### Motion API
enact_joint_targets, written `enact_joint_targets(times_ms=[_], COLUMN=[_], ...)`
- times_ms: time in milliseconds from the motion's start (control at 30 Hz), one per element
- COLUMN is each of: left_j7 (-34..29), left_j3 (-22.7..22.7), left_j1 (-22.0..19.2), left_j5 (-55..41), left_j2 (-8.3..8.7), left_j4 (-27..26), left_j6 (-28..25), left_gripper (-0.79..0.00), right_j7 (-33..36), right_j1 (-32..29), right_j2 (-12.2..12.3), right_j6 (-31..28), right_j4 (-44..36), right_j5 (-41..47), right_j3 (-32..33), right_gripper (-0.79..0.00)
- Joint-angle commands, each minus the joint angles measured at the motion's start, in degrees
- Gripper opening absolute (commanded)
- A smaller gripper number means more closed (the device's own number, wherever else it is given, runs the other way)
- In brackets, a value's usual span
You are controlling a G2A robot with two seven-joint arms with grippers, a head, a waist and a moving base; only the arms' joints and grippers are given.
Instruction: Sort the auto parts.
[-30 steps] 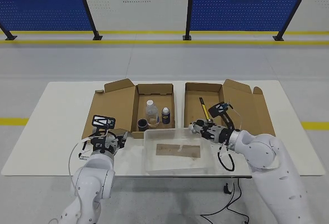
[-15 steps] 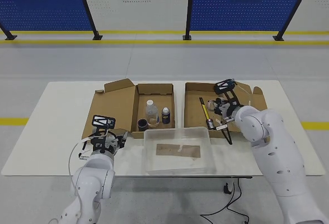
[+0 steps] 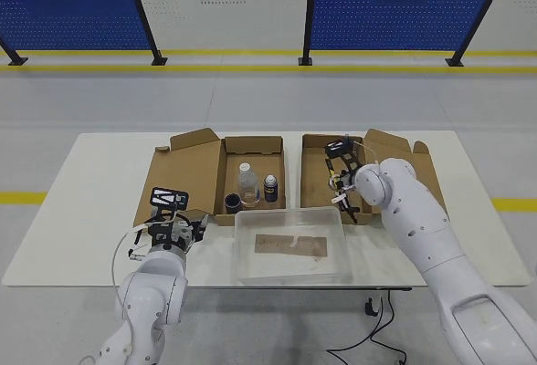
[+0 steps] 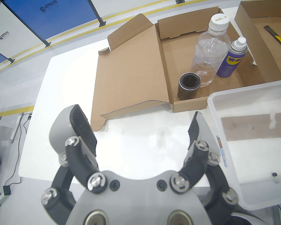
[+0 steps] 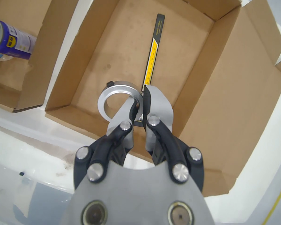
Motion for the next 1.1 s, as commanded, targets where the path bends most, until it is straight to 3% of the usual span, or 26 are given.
enact_joint_targets(times_ms=[0, 333, 533, 800, 867, 900, 1067], left_j7=[0.0, 0.0, 0.0, 0.0, 0.0, 0.0, 0.0], left_j3=[0.0, 0.0, 0.0, 0.0, 0.0, 0.0, 0.0], left_j1=[0.0, 0.0, 0.0, 0.0, 0.0, 0.0, 0.0], left_j5=[0.0, 0.0, 0.0, 0.0, 0.0, 0.0, 0.0], left_j2=[0.0, 0.0, 0.0, 0.0, 0.0, 0.0, 0.0], left_j4=[0.0, 0.0, 0.0, 0.0, 0.0, 0.0, 0.0], left_j6=[0.0, 0.0, 0.0, 0.0, 0.0, 0.0, 0.0], left_gripper=[0.0, 0.0, 0.0, 0.0, 0.0, 0.0, 0.0], right_j7=[-0.62, -3.42, -5.29, -9.26, -12.31, -13.95, -21.87], right_j1=[1.74, 6.45, 8.02, 9.23, 9.43, 9.44, 8.21], right_j2=[-1.01, -5.29, -6.9, -8.06, -7.86, -7.59, -5.18], right_j6=[-0.71, -4.43, -8.41, -10.09, -11.42, -12.23, -16.63], right_j4=[4.58, 18.3, 22.97, 26.34, 26.02, 25.95, 23.02], right_j5=[0.99, 4.43, 5.94, 7.39, 9.48, 10.06, 11.91], right_j3=[-1.46, -6.1, -7.14, -7.06, -5.71, -5.06, -0.97], right_gripper=[-0.785, -0.77, -0.57, -0.539, -0.394, -0.012, 0.0])
